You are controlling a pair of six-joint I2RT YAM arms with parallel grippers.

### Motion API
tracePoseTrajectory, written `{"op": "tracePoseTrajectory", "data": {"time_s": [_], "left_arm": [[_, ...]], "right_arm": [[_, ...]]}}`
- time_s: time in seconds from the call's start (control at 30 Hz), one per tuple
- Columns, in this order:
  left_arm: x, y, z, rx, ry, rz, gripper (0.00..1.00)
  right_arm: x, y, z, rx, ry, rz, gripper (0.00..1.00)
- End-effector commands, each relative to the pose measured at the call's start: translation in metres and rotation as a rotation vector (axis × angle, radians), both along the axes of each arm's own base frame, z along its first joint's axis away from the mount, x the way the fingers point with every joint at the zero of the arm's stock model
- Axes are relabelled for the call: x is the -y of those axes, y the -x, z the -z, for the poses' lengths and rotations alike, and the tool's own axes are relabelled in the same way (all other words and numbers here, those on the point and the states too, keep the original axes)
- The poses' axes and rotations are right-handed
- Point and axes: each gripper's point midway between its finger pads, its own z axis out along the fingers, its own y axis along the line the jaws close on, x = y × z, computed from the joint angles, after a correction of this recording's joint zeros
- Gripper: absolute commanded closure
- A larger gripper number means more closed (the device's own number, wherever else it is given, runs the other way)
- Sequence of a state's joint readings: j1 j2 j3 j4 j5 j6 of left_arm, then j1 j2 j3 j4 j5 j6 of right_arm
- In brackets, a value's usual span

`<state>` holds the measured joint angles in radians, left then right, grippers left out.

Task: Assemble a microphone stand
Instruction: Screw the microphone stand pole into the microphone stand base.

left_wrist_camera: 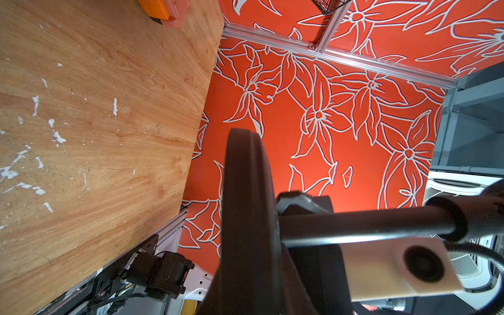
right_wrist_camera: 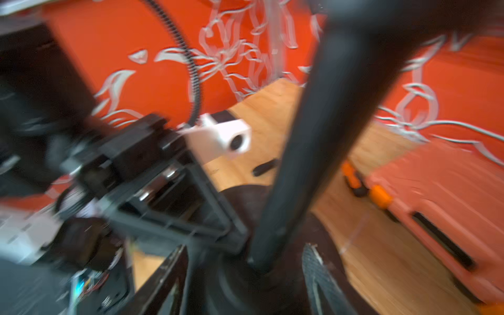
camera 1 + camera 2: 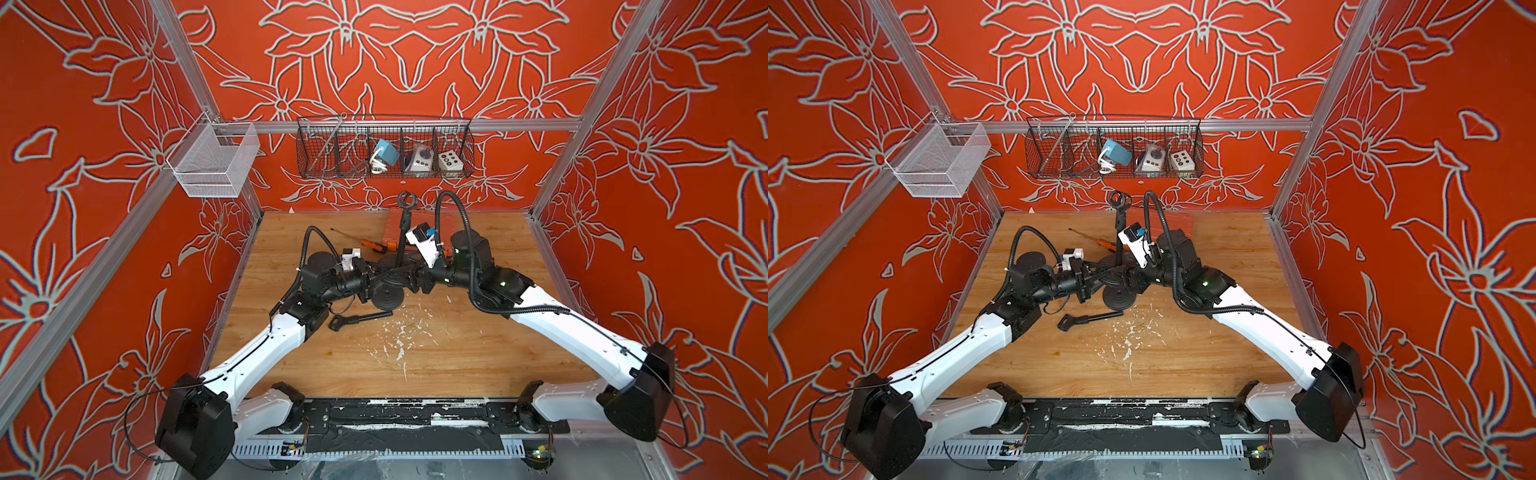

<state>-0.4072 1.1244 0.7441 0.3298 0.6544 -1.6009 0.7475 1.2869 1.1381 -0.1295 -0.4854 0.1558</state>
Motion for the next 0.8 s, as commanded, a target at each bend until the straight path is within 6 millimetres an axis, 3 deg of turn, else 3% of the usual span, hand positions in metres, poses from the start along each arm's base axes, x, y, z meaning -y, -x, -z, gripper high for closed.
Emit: {"op": "tracePoseTrajectory", "data": {"time_s": [0.0, 0.23, 0.5, 0.63, 0.77], "left_arm": [[-0.001, 0.011, -0.056, 0.167, 0.074, 0.035, 1.00], [0.004, 0.020, -0.058, 0.176, 0.091, 0.099, 1.00], [0.008, 0.022, -0.058, 0.185, 0.099, 0.140, 1.00], [0.010, 0.022, -0.058, 0.182, 0.097, 0.155, 1.00], [0.009, 0.018, -0.056, 0.182, 0.093, 0.136, 1.00]], "right_arm": [[0.006, 0.023, -0.025, 0.044, -0.135, -0.190, 0.30], [0.016, 0.011, -0.030, 0.119, -0.101, -0.218, 0.34], [0.005, 0.005, -0.033, 0.092, -0.134, -0.283, 0.44], [-0.001, 0.000, -0.035, 0.069, -0.144, -0.290, 0.63], [-0.001, -0.014, -0.030, 0.027, -0.134, -0.202, 0.99]]}}
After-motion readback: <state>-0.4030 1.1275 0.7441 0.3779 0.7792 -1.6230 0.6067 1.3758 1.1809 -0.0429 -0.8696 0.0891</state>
